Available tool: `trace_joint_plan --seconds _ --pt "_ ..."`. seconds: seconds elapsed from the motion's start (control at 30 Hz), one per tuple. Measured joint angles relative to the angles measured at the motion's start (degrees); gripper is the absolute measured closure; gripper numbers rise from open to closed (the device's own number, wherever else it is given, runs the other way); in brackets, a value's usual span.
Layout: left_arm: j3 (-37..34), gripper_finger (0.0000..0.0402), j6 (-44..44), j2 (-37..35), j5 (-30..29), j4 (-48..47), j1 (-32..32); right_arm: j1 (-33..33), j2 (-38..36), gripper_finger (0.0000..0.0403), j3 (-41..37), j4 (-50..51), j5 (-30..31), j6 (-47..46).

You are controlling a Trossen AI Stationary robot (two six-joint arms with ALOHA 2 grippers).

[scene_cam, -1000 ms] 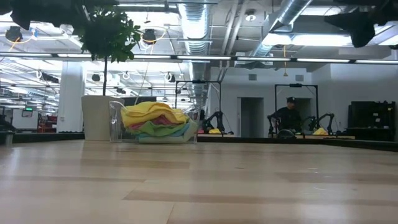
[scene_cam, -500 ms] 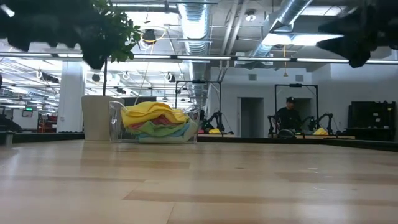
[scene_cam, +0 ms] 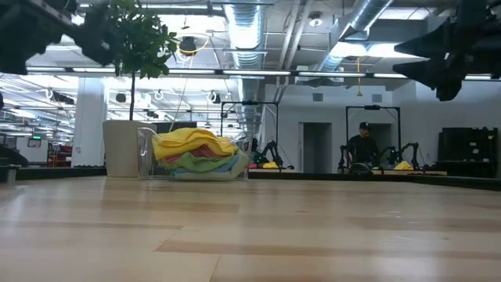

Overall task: Fold microfiber towels
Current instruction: Return to Home Position

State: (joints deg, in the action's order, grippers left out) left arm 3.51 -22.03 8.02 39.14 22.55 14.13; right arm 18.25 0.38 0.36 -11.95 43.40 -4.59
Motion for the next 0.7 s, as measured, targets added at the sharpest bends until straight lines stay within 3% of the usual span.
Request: trace_joint_plan --seconds 0.17,0.37,0.7 --pt "-0.06 0.0125 3.37 -8.01 -4.44 -16.98 0.0 -0.44 -0.02 0.0127 0.0 2.49 0.04 -0.6" --pt "0.03 0.0125 2.56 -7.44 -3.36 -17.35 -0.01 -0.4 0.03 0.0127 -0.02 6.85 0.06 -8.99" --pt "0.06 0.0125 -12.18 -7.41 -3.92 -26.89 -0.01 -0.4 -0.02 0.0127 -0.02 7.88 0.1 -8.66"
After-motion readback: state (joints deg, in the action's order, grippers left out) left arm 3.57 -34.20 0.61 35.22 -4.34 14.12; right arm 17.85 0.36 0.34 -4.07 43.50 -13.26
